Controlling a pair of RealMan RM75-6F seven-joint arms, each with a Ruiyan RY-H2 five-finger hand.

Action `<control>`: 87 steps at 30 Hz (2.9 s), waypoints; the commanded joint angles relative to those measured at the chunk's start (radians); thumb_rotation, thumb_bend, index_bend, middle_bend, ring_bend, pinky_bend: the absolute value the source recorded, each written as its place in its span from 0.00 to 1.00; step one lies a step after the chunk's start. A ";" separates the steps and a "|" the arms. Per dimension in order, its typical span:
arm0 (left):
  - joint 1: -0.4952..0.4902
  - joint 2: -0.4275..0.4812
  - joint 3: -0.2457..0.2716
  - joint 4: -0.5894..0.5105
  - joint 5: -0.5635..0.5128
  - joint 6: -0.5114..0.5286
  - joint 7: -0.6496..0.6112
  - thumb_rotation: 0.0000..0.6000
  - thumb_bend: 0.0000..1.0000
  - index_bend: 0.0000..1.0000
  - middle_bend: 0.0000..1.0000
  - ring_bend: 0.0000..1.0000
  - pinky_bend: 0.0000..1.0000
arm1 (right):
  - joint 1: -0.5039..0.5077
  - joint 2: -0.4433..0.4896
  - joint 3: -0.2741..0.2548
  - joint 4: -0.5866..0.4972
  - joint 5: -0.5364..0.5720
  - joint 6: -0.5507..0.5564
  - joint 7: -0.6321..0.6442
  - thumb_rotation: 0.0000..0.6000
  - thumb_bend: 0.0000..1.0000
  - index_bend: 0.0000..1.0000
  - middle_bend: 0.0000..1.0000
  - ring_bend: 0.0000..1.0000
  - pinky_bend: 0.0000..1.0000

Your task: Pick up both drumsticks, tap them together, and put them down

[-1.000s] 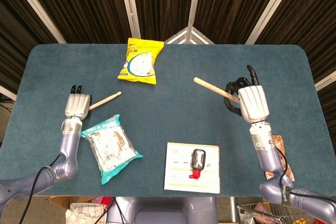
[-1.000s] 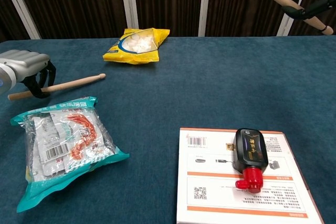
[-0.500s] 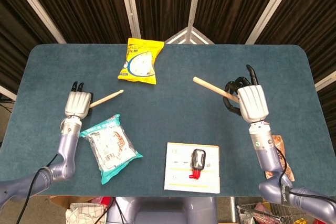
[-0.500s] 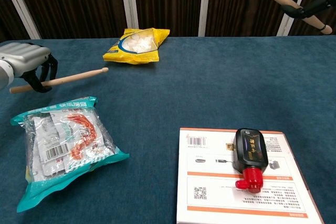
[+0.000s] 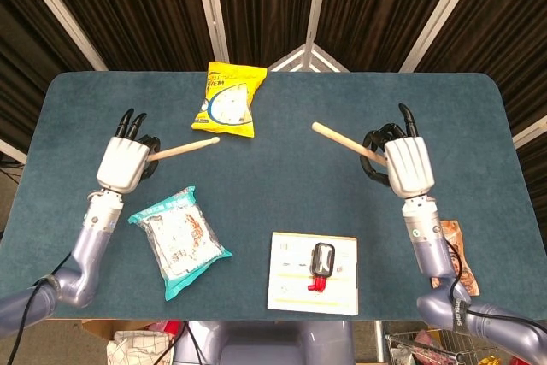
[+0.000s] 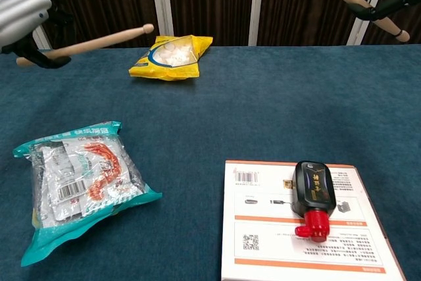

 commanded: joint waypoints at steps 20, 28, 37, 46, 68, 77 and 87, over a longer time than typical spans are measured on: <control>-0.013 0.127 -0.093 -0.317 0.098 0.034 -0.374 1.00 0.56 0.68 0.66 0.12 0.00 | 0.117 -0.078 0.093 0.008 0.103 -0.090 -0.080 1.00 0.45 0.73 0.63 0.39 0.00; -0.049 0.129 -0.144 -0.380 0.028 -0.044 -0.271 1.00 0.56 0.68 0.66 0.12 0.00 | 0.193 -0.113 0.137 0.053 0.121 -0.139 -0.050 1.00 0.45 0.73 0.63 0.39 0.00; -0.086 0.095 -0.172 -0.415 -0.033 -0.104 -0.144 1.00 0.56 0.68 0.66 0.12 0.00 | 0.266 -0.132 0.147 0.064 0.118 -0.166 -0.112 1.00 0.45 0.73 0.63 0.39 0.00; -0.097 0.065 -0.212 -0.476 -0.113 -0.090 0.005 1.00 0.56 0.68 0.66 0.13 0.00 | 0.288 -0.128 0.098 0.034 0.084 -0.177 -0.182 1.00 0.45 0.73 0.63 0.39 0.00; -0.112 -0.018 -0.222 -0.458 -0.177 -0.088 0.101 1.00 0.56 0.68 0.66 0.13 0.00 | 0.313 -0.144 0.116 -0.076 0.122 -0.144 -0.245 1.00 0.45 0.74 0.63 0.39 0.01; -0.112 -0.027 -0.212 -0.436 -0.152 -0.093 0.079 1.00 0.56 0.68 0.66 0.13 0.00 | 0.310 -0.135 0.116 -0.093 0.130 -0.131 -0.246 1.00 0.45 0.74 0.63 0.39 0.01; -0.087 0.001 -0.181 -0.435 -0.091 -0.089 0.013 1.00 0.56 0.68 0.66 0.13 0.00 | 0.291 -0.115 0.121 -0.097 0.141 -0.112 -0.215 1.00 0.45 0.74 0.63 0.39 0.01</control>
